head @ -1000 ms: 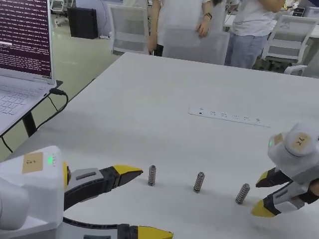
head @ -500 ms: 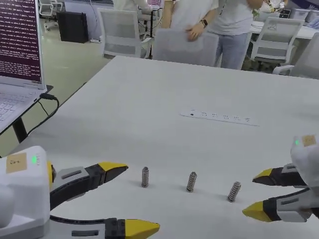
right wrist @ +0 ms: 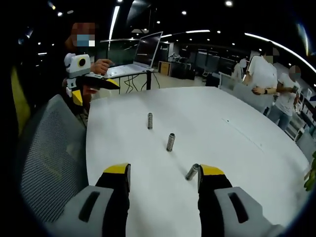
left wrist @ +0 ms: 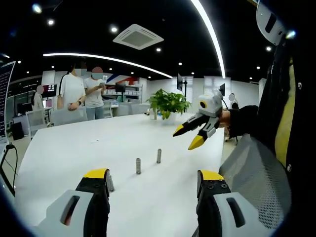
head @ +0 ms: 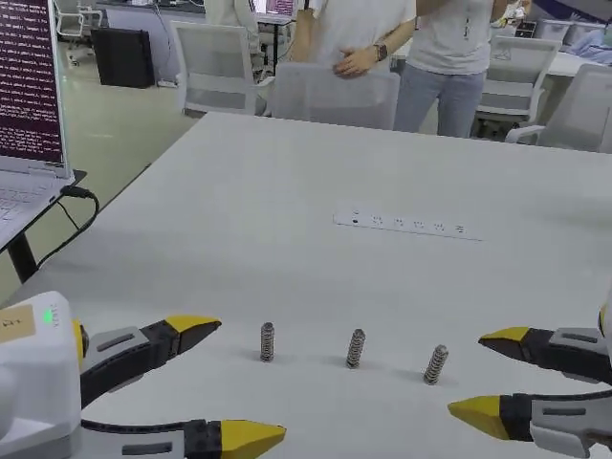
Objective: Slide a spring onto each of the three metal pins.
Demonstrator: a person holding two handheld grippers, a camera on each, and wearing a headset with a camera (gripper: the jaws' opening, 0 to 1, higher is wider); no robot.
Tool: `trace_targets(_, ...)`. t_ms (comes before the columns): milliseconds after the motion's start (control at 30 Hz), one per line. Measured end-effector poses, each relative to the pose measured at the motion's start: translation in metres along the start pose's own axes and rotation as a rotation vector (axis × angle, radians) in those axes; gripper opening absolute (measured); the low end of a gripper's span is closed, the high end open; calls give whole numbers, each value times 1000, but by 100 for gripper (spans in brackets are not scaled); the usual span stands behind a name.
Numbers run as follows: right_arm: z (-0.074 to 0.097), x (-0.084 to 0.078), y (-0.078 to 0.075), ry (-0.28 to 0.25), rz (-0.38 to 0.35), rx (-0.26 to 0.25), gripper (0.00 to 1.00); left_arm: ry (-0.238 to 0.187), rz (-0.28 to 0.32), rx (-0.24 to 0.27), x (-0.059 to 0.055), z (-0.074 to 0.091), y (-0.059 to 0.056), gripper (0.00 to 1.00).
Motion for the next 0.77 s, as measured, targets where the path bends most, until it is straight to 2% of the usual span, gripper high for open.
trace_targets(133,3,-9,-3,-42,-19,-37,56,5,15,17,-6,-3,5,70)
trace_targets(333,3,-24,-3,-48,-46,-61,58,39,47,36,-24,-5,13,69)
trace_targets(500,1,-34,-1,-45,-78,-87,58,55,69,50,-32,-6,15,69)
trace_targets(767,0,-41,2,-36,-105,-103,59,74,93,59,-44,-6,14,69)
Point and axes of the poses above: the centre of the closed fingertips' face, and the gripper's own axes: z roughly backward along the fingers, y roughly to its left, x roughly out of its top, the point moved 7 cm from there along z, roughly backward along the fingers, and after that the axes turned 10 degrees about x, right-handed, at the moved point
